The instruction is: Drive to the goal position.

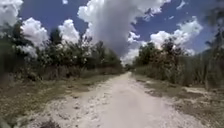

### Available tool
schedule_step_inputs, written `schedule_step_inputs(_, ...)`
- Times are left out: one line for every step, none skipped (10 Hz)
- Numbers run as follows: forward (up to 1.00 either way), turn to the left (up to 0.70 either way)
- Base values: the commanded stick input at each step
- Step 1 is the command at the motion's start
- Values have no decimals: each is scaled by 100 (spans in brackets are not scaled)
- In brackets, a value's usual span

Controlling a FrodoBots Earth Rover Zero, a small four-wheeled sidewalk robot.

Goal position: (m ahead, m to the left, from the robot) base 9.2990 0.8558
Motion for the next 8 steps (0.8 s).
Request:
schedule_step_inputs(50, 0)
schedule_step_inputs(50, 0)
schedule_step_inputs(50, 0)
schedule_step_inputs(50, 0)
schedule_step_inputs(50, 0)
schedule_step_inputs(50, 0)
schedule_step_inputs(50, 0)
schedule_step_inputs(50, 0)
